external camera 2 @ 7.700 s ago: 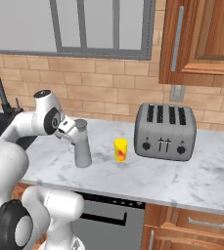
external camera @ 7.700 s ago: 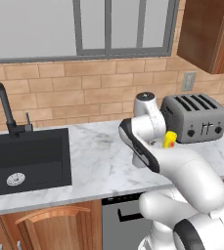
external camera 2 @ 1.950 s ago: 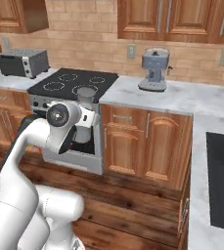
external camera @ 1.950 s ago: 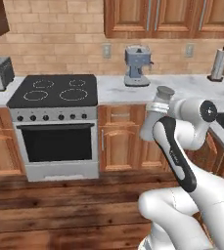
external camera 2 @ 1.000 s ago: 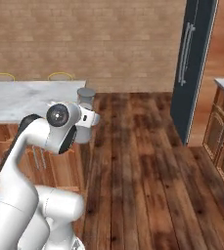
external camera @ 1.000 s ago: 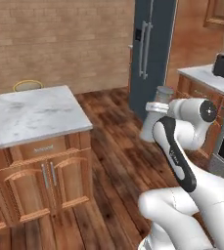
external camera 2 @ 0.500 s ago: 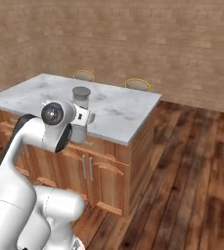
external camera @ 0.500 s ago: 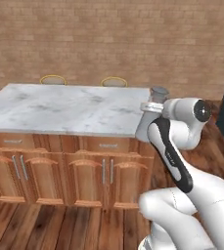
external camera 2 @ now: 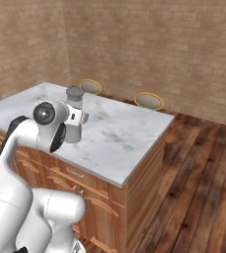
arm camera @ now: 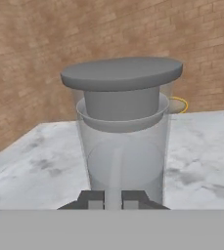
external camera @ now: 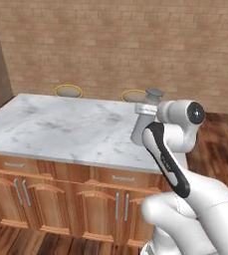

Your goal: Place the pitcher and cup on the dining counter for serving.

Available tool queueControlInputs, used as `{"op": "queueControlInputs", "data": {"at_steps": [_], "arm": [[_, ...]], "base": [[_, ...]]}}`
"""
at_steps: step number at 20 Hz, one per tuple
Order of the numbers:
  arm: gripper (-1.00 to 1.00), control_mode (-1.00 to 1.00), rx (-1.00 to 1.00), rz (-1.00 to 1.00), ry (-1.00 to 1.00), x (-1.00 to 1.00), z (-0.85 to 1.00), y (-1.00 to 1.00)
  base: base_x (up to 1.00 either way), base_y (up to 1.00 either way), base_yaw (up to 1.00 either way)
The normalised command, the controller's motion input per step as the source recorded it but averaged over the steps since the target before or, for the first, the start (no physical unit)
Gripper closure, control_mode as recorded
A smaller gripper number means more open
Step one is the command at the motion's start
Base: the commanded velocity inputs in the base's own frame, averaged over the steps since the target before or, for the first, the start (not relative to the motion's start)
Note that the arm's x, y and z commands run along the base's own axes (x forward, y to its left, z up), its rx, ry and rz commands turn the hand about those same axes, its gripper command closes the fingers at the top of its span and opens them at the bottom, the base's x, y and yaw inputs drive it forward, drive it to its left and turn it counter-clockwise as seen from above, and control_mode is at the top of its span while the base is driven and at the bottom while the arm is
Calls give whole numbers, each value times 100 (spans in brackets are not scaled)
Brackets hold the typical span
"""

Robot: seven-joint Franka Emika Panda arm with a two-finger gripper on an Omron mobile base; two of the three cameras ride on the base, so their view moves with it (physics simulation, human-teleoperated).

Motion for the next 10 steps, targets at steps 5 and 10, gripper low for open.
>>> {"op": "queueControlInputs", "data": {"at_steps": [5,10], "arm": [[100,-100,-1,0,0,15,0,0],[100,-100,-3,15,1,79,-10,-11]], "base": [[60,0,0],[0,0,0]]}}
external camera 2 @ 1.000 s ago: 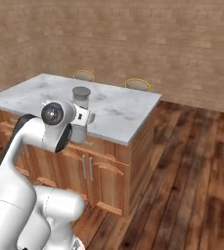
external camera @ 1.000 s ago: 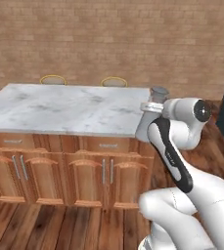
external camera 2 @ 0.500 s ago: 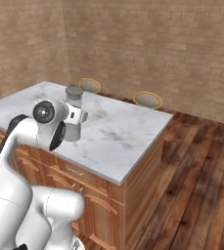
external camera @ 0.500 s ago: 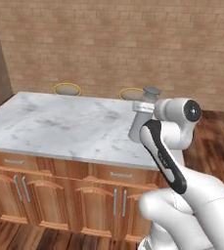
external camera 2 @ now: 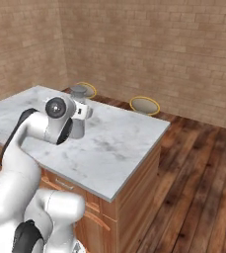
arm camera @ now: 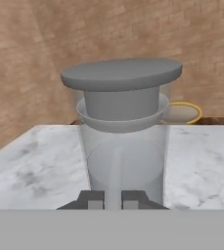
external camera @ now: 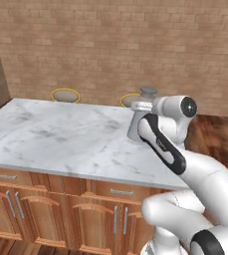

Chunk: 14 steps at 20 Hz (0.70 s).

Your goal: Place the pitcher and cup on the dining counter for serving.

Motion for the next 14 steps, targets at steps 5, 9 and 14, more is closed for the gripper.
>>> {"op": "queueControlInputs", "data": {"at_steps": [5,9,14], "arm": [[100,-100,0,45,10,80,-23,-19],[100,-100,0,59,21,85,-42,0],[100,-100,-5,34,13,26,-13,24]], "base": [[0,0,0],[0,0,0],[0,0,0]]}}
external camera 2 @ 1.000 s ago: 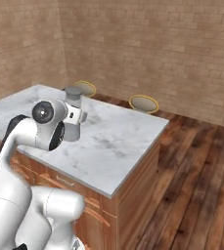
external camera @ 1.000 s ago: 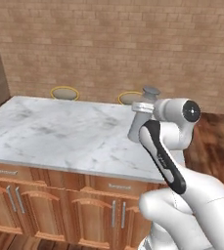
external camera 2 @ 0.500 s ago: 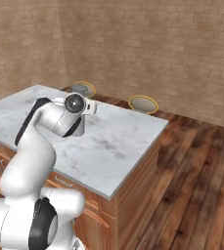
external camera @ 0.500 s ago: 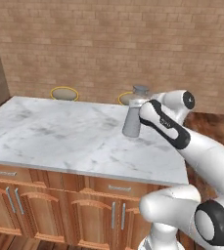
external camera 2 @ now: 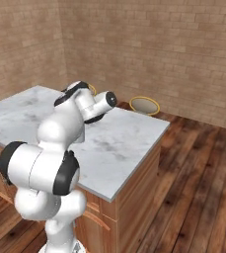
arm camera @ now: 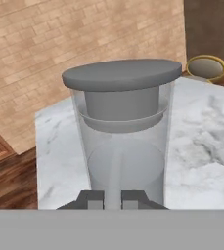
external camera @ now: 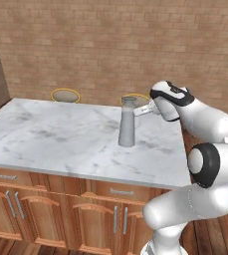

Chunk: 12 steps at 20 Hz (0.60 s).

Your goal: Place the pitcher and cup on the dining counter for serving.

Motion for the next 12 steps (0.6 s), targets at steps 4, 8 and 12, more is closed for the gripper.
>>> {"op": "queueControlInputs", "data": {"at_steps": [4,8,12], "arm": [[100,-100,0,6,0,9,-28,29],[100,-100,-4,1,-3,38,-44,37],[100,-100,0,0,0,38,-24,33]], "base": [[0,0,0],[0,0,0],[0,0,0]]}}
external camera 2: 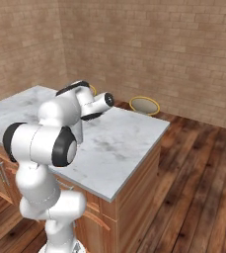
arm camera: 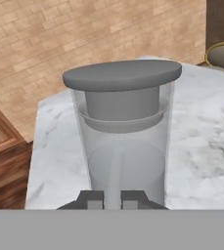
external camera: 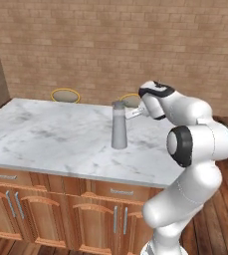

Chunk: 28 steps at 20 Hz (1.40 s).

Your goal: Place the pitcher and cup on the dining counter for serving.

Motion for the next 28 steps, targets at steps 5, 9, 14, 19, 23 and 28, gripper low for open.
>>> {"op": "queueControlInputs", "data": {"at_steps": [5,9,14,19,23,28], "arm": [[100,-100,0,0,-5,43,-20,25],[100,-100,0,0,-12,25,-18,23],[100,-100,-8,0,-17,3,-33,16],[100,-100,-4,0,-11,2,-32,10],[100,-100,-7,0,-1,0,-39,4],[-100,-100,-1,0,3,0,-3,0]], "base": [[0,0,0],[0,0,0],[0,0,0],[0,0,0],[0,0,0],[0,0,0]]}}
